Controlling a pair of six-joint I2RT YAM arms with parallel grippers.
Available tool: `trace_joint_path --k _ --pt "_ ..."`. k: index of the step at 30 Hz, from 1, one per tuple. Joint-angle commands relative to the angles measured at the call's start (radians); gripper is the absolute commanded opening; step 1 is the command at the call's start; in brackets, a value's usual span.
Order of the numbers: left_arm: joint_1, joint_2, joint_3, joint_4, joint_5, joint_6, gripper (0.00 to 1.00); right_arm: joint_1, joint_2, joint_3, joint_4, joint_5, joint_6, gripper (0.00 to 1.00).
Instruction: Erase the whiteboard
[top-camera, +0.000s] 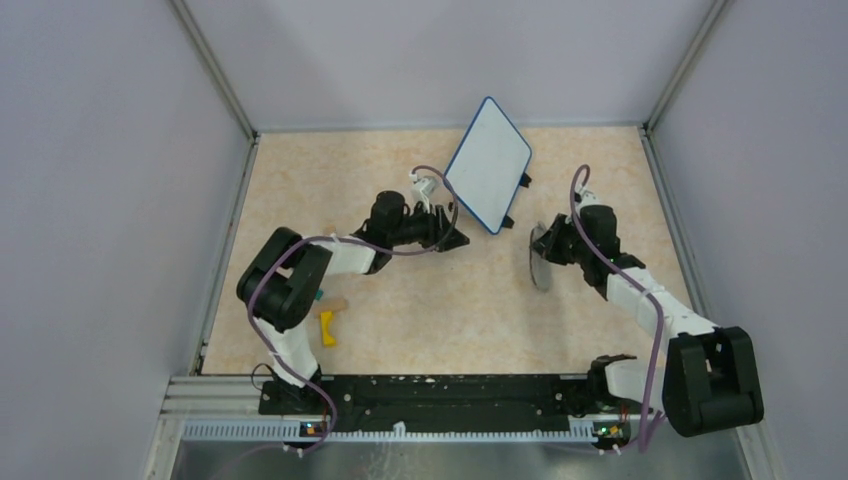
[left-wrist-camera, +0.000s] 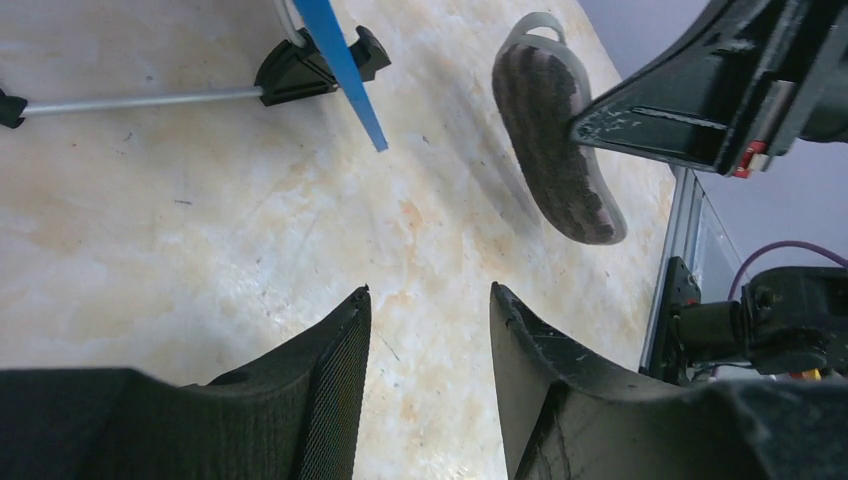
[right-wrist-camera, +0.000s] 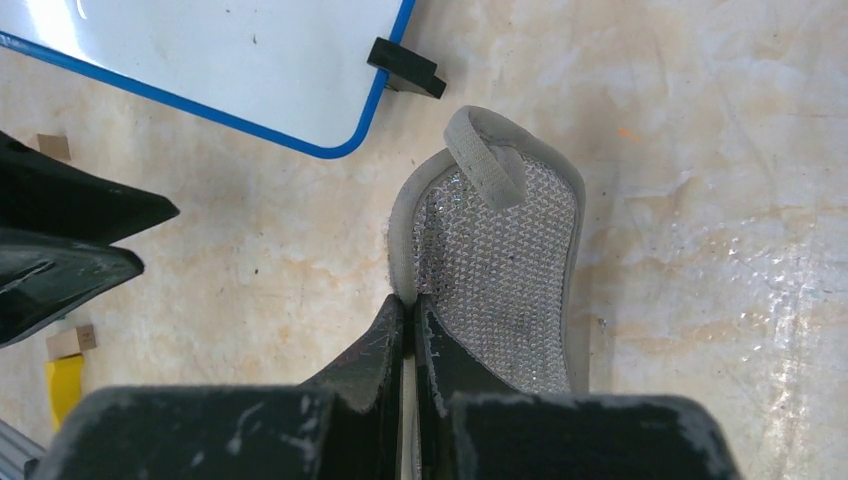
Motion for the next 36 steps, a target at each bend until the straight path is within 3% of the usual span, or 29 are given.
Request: trace_joint_path --k 1,9,15,21,26,30,36 --pt "0.006 -0.113 -0.061 0.032 -0.01 0.028 0.52 0.035 -0.017 -0.007 0.005 0.013 -0.02 0.0" --pt "0.034 -0.246 -0.125 0.02 -0.007 0.022 0.53 0.121 -0.004 0.01 -0.033 0.067 -0.027 0.0" --pt "0.059 -0.415 -0.154 -0.04 -0.049 0.012 0.53 0.314 0.064 0.087 -0.131 0.133 -0.102 0.0" --pt "0.07 -0.665 -0.171 -0.183 -0.224 0.078 0.55 0.615 0.151 0.084 -0.089 0.122 -0.101 0.0" --pt "0.071 -0.814 -0.185 -0.278 -0.366 0.128 0.58 0.693 0.177 0.052 -0.036 0.082 -0.067 0.0" --pt "0.072 -0.9 -0.191 -0.318 -0.446 0.156 0.6 0.697 0.156 0.046 -0.043 0.07 -0.084 0.14" --pt "0.071 -0.939 -0.112 -0.379 -0.442 0.195 0.67 0.695 0.03 0.1 -0.118 0.111 -0.123 0.54"
